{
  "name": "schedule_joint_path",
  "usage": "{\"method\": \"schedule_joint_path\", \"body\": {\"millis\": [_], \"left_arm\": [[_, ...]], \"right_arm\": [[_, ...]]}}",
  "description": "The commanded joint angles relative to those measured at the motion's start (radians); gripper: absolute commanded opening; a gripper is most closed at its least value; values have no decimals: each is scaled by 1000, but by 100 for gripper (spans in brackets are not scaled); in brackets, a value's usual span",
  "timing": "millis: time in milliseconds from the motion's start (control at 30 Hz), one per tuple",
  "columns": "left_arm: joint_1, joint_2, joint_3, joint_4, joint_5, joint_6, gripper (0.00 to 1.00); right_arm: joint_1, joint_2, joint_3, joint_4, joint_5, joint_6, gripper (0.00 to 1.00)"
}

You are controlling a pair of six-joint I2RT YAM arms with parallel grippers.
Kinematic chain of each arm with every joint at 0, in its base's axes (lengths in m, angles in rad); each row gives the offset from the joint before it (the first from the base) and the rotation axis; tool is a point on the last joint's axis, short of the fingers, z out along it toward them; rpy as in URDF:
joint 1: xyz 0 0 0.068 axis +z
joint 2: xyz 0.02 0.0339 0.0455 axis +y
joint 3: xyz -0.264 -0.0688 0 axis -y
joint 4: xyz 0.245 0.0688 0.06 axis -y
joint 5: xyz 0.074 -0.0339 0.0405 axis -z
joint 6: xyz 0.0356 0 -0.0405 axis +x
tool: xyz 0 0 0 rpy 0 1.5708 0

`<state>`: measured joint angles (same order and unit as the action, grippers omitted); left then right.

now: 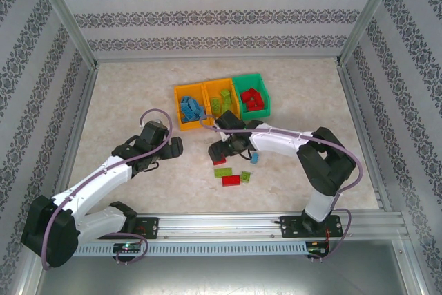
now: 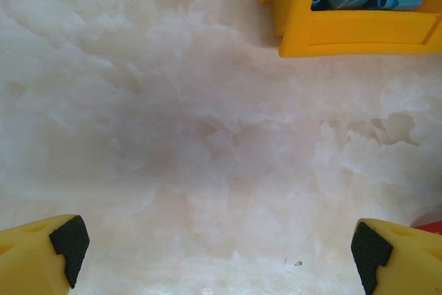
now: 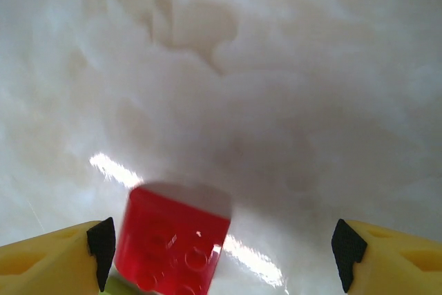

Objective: Sort the legos into containers by color

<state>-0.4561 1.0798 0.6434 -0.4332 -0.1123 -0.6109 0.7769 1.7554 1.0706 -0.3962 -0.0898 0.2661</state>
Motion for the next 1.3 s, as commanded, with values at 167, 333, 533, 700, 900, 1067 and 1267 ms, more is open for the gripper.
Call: {"method": "schedule_joint_path", "body": {"millis": [167,333,533,700,900,1067,1267], "left_arm": [[11,-15,-19,-19,-2,-12,99],[11,-17,-25,-21,-9,-11,99],[11,-12,-28,-11,-4,-15,99],[11,-14,-29,-21,-5,-19,100],[11,-18,-43,-16,-9,-26,99],[11,-17,-42,-11,-8,-25,99],[10,-18,-42,-17,-9,-27,99]], "right_arm": [[22,-75,0,-57,-29,-308,84],[33,-93,-26,-76,-82,-399,83],[59,-32,6,-117,-4,-471,81],[61,3,33,-118,-30,-511,78],[61,43,48,-122,28,-503,76],[62,73,72,-94,24,-492,74],[65,130,138,-123,36,-499,70]]}}
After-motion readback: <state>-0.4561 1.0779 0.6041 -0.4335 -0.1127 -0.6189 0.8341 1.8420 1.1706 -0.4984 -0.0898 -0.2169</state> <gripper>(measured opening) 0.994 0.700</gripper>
